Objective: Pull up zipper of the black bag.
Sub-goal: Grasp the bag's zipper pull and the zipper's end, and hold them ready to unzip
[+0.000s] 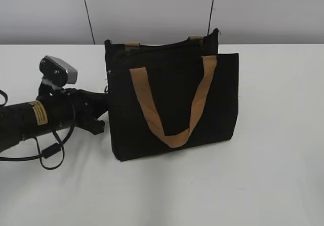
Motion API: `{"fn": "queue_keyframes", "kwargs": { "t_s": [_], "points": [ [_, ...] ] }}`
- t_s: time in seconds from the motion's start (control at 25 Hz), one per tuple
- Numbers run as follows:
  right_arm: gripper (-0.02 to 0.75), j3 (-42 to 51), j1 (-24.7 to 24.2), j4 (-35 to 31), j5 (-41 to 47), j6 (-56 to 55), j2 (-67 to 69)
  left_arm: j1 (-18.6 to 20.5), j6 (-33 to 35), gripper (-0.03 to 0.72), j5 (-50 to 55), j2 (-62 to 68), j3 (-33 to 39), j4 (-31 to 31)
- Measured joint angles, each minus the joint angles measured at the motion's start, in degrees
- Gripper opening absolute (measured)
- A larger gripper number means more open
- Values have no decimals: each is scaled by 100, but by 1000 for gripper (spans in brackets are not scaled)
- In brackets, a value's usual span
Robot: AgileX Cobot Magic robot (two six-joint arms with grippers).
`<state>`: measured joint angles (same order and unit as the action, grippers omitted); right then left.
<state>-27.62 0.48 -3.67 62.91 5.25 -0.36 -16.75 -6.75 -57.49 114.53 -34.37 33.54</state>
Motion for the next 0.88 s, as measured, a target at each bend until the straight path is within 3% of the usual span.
{"fn": "queue_keyframes", "kwargs": {
  "t_s": [0.4, 0.88],
  "points": [
    [379, 0, 0, 0, 0, 0, 0, 0, -5, 20, 1672, -1720, 99, -46],
    [379, 0, 0, 0, 0, 0, 0, 0, -5, 20, 1867, -3074, 103, -12]
  ]
}}
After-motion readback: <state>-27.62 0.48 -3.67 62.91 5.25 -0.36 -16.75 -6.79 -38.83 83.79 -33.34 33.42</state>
